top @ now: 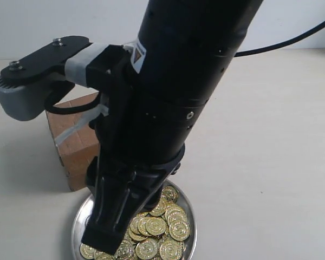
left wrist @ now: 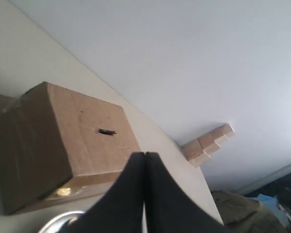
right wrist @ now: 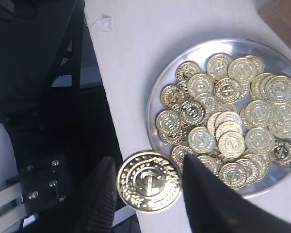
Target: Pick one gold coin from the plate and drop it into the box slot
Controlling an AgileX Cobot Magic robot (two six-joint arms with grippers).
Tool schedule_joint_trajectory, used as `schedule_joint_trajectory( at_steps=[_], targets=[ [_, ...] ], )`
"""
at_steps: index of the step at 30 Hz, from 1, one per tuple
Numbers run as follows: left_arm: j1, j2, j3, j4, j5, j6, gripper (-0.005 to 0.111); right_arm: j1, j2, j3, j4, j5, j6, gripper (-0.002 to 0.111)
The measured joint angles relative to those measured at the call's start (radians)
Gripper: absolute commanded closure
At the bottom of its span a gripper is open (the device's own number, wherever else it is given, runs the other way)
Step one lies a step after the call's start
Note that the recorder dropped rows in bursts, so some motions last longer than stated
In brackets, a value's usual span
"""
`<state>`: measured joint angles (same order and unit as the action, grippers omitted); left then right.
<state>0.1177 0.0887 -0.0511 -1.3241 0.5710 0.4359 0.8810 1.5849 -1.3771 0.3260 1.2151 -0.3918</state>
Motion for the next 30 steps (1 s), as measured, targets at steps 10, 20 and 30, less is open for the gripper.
schedule_joint_trajectory(
  at_steps=[10, 20, 30],
  targets=[
    [0.0, 0.483, -0.208, 0.007, 0.212, 0.133, 0.107, 0.0, 0.0, 0.0, -0.013, -0.01, 0.0, 0.08],
    [0.0, 1.016, -0.407, -0.032, 0.631, 0.303, 0.107, 0.0, 0.0, 0.0, -0.075, -0.041, 0.0, 0.08],
    [-0.169, 1.272, -0.411, -0.061, 0.641, 0.422, 0.048, 0.0, 0.0, 0.0, -0.143, -0.058, -0.002, 0.08]
  ],
)
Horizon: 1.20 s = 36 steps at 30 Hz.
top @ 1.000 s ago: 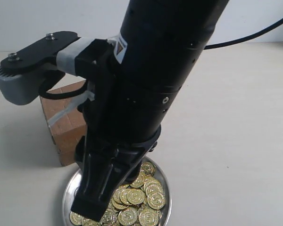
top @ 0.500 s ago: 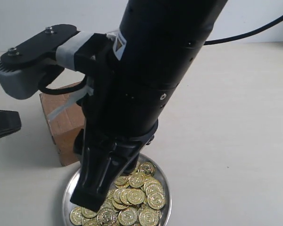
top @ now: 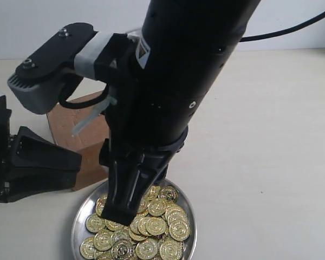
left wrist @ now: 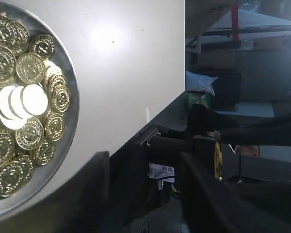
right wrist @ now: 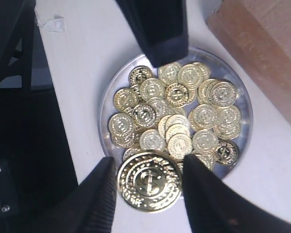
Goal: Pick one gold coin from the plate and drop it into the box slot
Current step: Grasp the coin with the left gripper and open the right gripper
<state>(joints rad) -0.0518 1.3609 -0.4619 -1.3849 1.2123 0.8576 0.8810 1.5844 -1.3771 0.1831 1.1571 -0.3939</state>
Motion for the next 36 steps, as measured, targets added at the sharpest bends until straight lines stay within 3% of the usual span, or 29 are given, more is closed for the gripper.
schedule_joint_trajectory(
  at_steps=[5, 8, 15, 30, 36],
  targets=[
    [-0.012, 0.016, -0.008, -0.047, 0.0, 0.059, 0.063, 0.0, 0.038, 0.0, -0.017, -0.002, 0.002, 0.08],
    [-0.014, 0.02, -0.035, -0.047, 0.0, 0.07, 0.057, 0.0, 0.082, 0.0, -0.017, -0.008, 0.002, 0.08],
    [-0.132, 0.1, -0.077, -0.044, 0.0, 0.07, 0.053, 0.0, 0.106, 0.0, -0.031, -0.064, 0.002, 0.08],
    [-0.135, 0.13, -0.077, -0.058, 0.0, 0.072, 0.053, 0.0, 0.106, 0.0, -0.036, -0.145, 0.002, 0.08],
    [-0.172, 0.174, -0.089, -0.079, 0.0, 0.078, 0.056, 0.002, 0.106, 0.0, -0.026, -0.139, 0.0, 0.08]
  ],
)
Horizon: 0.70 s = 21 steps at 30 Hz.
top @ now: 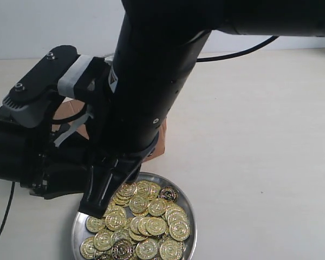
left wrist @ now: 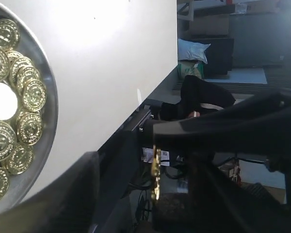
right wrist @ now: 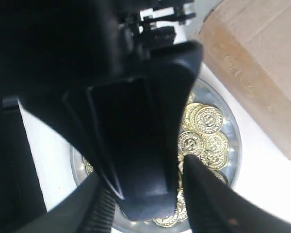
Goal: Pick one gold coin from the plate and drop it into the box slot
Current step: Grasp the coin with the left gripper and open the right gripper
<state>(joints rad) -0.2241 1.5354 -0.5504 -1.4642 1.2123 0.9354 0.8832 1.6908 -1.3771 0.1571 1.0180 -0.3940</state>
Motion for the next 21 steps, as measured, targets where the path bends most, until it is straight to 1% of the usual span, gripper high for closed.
schedule_joint_trajectory(
  at_steps=[1, 2, 5, 15, 17, 18, 19, 21],
  targets=[
    [0.0, 0.0, -0.008, 0.0, 0.0, 0.0, 0.06, 0.0, 0.0, 0.0, 0.0, -0.003, 0.0, 0.08],
    [-0.002, 0.0, -0.013, 0.002, 0.0, 0.0, 0.069, 0.0, 0.0, 0.0, 0.0, -0.005, 0.0, 0.08],
    [-0.002, 0.0, -0.029, 0.004, 0.0, 0.002, 0.08, 0.0, 0.0, 0.0, 0.0, -0.007, 0.0, 0.08],
    [-0.002, 0.0, -0.029, 0.013, 0.0, 0.004, 0.08, 0.0, 0.0, 0.0, -0.006, -0.011, 0.0, 0.08],
    [-0.002, 0.0, -0.029, 0.013, 0.0, 0.004, 0.088, 0.0, 0.0, 0.0, -0.006, -0.011, 0.0, 0.08],
    [-0.002, 0.0, -0.029, 0.013, 0.0, 0.004, 0.1, 0.0, 0.0, 0.0, -0.006, -0.011, 0.0, 0.08],
    [-0.002, 0.0, -0.029, 0.013, 0.0, 0.004, 0.107, 0.0, 0.0, 0.0, -0.006, -0.011, 0.0, 0.08],
    [-0.002, 0.0, -0.029, 0.013, 0.0, 0.006, 0.107, 0.0, 0.0, 0.0, -0.006, -0.011, 0.0, 0.08]
  ],
)
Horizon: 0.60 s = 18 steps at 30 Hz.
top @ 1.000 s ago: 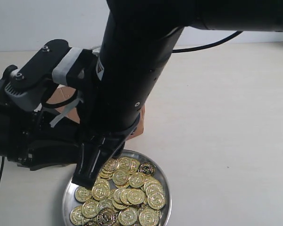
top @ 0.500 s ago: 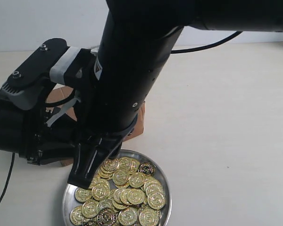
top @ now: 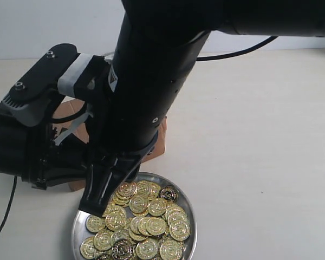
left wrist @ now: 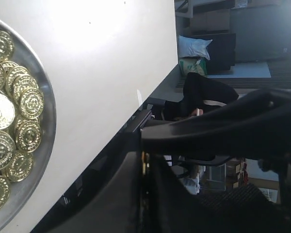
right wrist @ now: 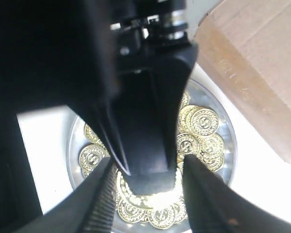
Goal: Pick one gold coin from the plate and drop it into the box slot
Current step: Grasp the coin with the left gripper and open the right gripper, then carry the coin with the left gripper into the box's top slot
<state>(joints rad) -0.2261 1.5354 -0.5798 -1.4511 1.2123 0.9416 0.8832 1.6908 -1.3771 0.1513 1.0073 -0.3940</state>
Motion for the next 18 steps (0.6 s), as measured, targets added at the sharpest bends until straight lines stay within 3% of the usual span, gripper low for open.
schedule_joint_trajectory(
  at_steps=[4, 8, 12, 14, 16, 17, 18],
  targets=[
    [0.0, 0.0, 0.0, -0.006, 0.002, 0.009, 0.107, 0.0, 0.0, 0.0, -0.006, -0.004, 0.0, 0.074],
    [0.0, 0.0, 0.0, -0.006, 0.002, 0.015, 0.107, 0.0, 0.0, 0.0, -0.007, -0.004, 0.0, 0.043],
    [0.0, 0.0, 0.0, -0.006, 0.002, 0.021, 0.107, 0.0, 0.0, 0.0, -0.068, -0.004, 0.037, 0.033],
    [0.0, 0.0, -0.001, -0.015, 0.002, 0.045, 0.107, 0.0, -0.01, 0.0, -0.157, 0.017, 0.085, 0.034],
    [0.0, 0.0, -0.003, -0.021, 0.002, 0.058, 0.107, 0.0, -0.042, 0.0, -0.198, 0.039, 0.119, 0.047],
    [0.0, 0.0, -0.005, -0.026, 0.002, 0.061, 0.107, 0.0, -0.058, 0.0, -0.205, 0.048, 0.132, 0.055],
    [0.0, 0.0, -0.007, -0.032, 0.002, 0.065, 0.107, 0.0, -0.074, 0.0, -0.206, 0.061, 0.153, 0.075]
  ],
)
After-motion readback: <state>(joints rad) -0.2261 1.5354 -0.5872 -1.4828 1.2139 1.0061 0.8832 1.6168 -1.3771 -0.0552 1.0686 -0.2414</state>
